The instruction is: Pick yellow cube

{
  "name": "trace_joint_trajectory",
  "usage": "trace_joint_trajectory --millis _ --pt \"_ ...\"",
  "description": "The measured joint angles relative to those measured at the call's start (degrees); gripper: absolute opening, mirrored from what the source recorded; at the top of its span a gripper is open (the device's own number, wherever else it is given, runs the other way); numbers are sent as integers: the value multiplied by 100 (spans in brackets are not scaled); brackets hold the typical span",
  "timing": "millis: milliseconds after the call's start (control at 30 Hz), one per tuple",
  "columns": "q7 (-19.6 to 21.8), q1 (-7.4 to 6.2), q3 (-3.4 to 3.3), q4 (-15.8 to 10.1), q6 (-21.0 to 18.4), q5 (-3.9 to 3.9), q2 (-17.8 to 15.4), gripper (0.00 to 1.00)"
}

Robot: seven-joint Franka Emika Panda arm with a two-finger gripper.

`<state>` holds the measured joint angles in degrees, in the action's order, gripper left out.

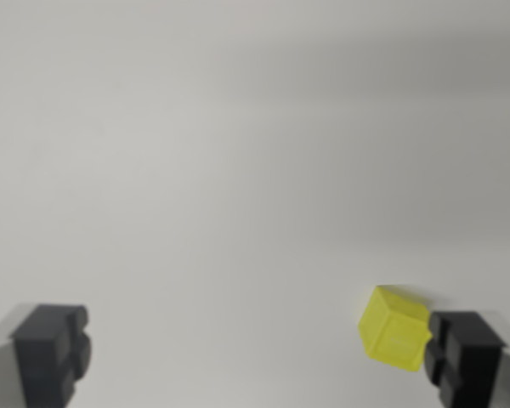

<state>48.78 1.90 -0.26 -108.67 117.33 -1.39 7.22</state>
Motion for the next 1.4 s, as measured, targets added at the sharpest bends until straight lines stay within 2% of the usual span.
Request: trace_joint_trajectory --millis 267,1400 --pt "25 13 0 -65 35 0 -23 100" --pt "183 260 -1 -1299 953 10 -308 100"
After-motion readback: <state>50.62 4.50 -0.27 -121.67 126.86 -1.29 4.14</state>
